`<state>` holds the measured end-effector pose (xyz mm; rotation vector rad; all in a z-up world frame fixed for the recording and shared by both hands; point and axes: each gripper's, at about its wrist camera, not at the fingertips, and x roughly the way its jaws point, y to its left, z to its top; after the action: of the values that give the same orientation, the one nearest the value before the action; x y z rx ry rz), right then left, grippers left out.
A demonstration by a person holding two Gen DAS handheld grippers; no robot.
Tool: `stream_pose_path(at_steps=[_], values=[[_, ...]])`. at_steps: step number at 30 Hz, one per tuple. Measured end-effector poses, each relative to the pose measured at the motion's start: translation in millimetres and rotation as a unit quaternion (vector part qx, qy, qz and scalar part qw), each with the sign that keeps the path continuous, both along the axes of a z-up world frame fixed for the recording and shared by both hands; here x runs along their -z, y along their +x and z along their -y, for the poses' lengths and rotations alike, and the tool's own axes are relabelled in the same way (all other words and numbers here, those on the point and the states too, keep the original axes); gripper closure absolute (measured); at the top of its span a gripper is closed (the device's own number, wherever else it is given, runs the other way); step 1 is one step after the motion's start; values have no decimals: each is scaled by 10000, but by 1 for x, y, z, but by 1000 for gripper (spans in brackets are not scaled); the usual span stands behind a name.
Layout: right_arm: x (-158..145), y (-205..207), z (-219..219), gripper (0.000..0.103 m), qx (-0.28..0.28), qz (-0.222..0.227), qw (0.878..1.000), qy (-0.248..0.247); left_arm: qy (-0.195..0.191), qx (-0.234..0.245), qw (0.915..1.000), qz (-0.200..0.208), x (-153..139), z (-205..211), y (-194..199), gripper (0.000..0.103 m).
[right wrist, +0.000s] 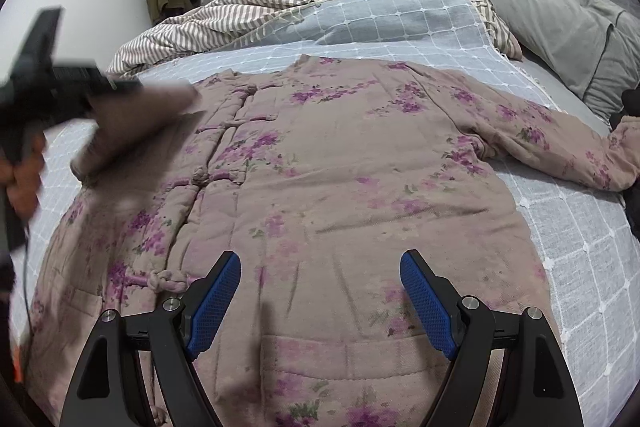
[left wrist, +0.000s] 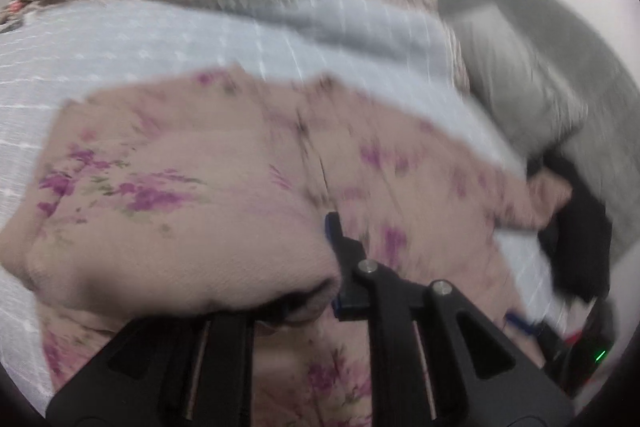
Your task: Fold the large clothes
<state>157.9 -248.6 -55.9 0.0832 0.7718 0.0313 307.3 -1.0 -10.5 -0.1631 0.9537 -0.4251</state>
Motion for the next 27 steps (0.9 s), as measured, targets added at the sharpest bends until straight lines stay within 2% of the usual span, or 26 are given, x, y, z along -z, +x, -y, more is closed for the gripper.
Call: stream_pose_path(at_steps=[1,2,3,5,7,8,9,11,13,15,16,18,21,23,27], values=[[0,0,0,20,6,-10,10000,25,166,201,9994,-216,17,9,0,81],[0,0,1,20,-4,-26,10000,68,260,341,9984,-357,26,14,-2,72],[1,0,1,20,-28,-44,9999,111,395,475,9968,-515,36,17,-4,71],[1,1,1,20,-91,-101,9997,206,526,539,9962,-431,38,20,-16,69],[-2,2,1,20,-220,-173,9991,311,418,595,9967,-367,24,12,-29,49],[-4,3,1,20,-243,-189,9989,341,319,600,9972,-312,15,6,-38,32],[-7,5,1,20,-254,-209,9987,396,265,547,9980,-145,6,-2,-47,21],[-16,11,-2,20,-354,-298,9967,667,364,353,9984,261,-14,-20,-64,19],[-24,19,-11,20,-495,-439,9941,861,619,31,9974,374,-20,-35,-69,19],[-34,27,-28,20,-659,-529,9934,770,866,-559,9937,444,-22,-61,-68,19],[-41,34,-45,20,-809,-503,9937,598,872,-819,9918,445,-21,-74,-64,18],[-48,43,-68,20,-1022,-412,9931,396,754,-1324,9877,353,-16,-99,-57,18],[-47,64,-111,20,-1378,-399,9895,163,350,-1975,9796,120,0,-133,-48,18],[-39,79,-140,20,-1629,-469,9855,61,228,-2195,9753,-63,13,-146,-43,18],[-17,100,-183,20,-1871,-645,9797,-313,136,-2448,9694,-135,24,-160,-38,18]])
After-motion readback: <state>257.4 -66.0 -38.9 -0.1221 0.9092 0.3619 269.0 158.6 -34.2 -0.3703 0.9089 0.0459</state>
